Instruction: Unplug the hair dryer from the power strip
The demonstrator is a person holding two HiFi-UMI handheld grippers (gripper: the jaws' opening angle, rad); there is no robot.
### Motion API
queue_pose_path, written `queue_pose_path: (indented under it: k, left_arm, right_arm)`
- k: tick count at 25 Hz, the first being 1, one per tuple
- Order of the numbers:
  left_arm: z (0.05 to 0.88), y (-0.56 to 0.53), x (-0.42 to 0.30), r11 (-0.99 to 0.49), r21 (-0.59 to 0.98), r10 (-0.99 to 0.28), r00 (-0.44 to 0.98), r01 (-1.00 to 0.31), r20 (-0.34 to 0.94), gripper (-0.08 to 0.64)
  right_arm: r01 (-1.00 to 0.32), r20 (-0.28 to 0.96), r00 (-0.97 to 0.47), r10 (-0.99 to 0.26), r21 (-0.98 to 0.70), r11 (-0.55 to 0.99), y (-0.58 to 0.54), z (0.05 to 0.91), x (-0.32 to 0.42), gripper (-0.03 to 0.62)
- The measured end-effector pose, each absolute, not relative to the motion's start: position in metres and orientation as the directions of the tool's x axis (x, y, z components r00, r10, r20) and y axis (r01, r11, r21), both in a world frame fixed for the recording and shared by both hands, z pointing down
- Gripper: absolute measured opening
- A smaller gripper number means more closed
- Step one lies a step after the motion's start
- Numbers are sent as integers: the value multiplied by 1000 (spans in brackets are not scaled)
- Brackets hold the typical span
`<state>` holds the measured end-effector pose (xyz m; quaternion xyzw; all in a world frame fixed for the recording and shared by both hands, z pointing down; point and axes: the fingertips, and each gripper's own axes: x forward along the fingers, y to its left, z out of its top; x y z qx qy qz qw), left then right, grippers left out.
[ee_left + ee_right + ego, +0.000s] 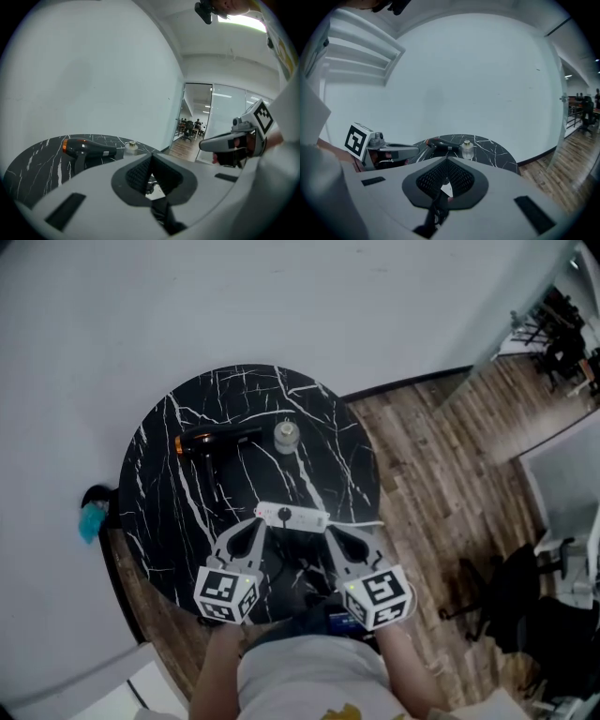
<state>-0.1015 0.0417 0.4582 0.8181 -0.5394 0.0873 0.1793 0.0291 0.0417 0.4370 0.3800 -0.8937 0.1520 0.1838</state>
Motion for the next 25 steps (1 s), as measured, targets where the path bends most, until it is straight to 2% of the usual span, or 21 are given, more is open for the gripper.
queue_pose_path:
  k: [5,18,22,25]
  left_arm:
    - [455,45,-100,-417,211,-827,465,-884,316,2]
    - [494,46,-96,-464,177,-753,492,-868,438,3]
    - [505,45,-94,-487,181,-719,510,-854,472,26]
    - [513,42,-90,-525,179,-675,535,-832,508,55]
  right_arm:
    - [-752,445,-620,-646,-103,651,42,437,30,0]
    - [-727,504,-621,-600,-83,682,44,454,30,2]
    - [-703,554,-622,-553,-85,706,48,460,31,2]
    - [-690,545,-630,-553,-67,721,38,465,35,8]
